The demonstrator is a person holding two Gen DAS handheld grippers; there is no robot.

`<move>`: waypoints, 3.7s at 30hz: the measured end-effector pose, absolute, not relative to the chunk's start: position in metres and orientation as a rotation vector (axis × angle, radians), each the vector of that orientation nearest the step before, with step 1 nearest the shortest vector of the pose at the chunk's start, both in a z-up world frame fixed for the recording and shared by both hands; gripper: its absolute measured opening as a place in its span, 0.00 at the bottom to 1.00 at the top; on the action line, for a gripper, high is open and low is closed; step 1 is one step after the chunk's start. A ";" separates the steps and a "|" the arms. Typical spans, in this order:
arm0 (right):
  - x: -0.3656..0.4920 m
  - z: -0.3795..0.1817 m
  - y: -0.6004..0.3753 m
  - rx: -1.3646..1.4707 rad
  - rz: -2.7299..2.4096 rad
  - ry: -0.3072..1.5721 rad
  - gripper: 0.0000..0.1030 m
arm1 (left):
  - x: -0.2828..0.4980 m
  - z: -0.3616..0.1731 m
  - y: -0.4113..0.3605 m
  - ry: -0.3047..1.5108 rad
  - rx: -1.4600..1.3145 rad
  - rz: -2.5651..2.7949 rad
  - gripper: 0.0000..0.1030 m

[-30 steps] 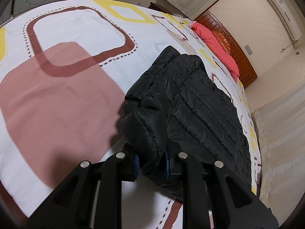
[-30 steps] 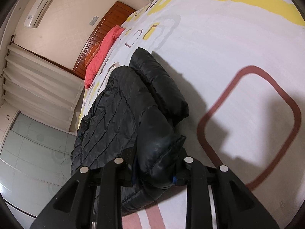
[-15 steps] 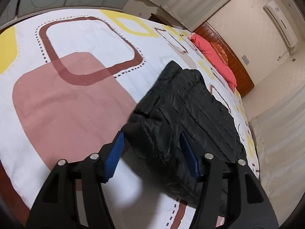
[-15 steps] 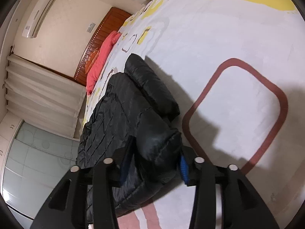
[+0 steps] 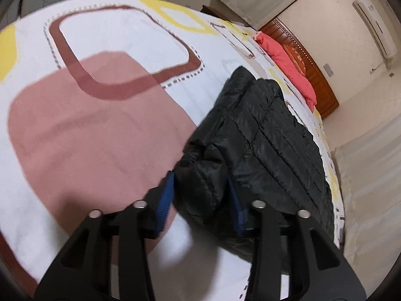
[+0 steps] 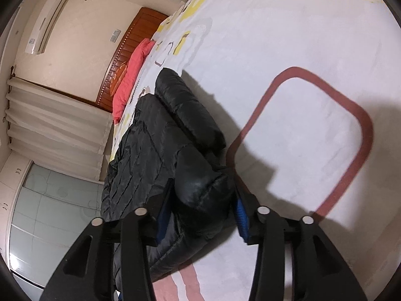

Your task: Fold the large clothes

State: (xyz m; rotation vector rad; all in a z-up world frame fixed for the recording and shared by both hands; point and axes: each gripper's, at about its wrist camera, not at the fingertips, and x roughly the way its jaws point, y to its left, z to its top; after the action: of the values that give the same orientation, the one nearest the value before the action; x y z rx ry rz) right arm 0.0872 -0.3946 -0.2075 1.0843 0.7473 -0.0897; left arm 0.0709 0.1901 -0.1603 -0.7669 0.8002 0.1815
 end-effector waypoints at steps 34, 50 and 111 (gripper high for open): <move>0.175 -0.116 -0.213 0.236 0.046 0.854 0.40 | 0.171 -0.099 0.027 0.809 0.019 0.072 0.43; 0.219 -0.163 -0.162 0.114 0.042 0.971 0.40 | 0.210 -0.147 0.001 0.918 0.086 0.083 0.31; 0.211 -0.173 -0.127 -0.061 -0.035 0.833 0.50 | 0.182 -0.116 0.105 0.815 -0.134 0.358 0.64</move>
State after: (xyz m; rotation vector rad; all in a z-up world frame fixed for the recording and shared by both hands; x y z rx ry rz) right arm 0.2108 -0.1268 -0.1730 -0.0605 0.8332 -0.0353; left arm 0.1816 0.1045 -0.1157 -0.1340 0.8147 0.3583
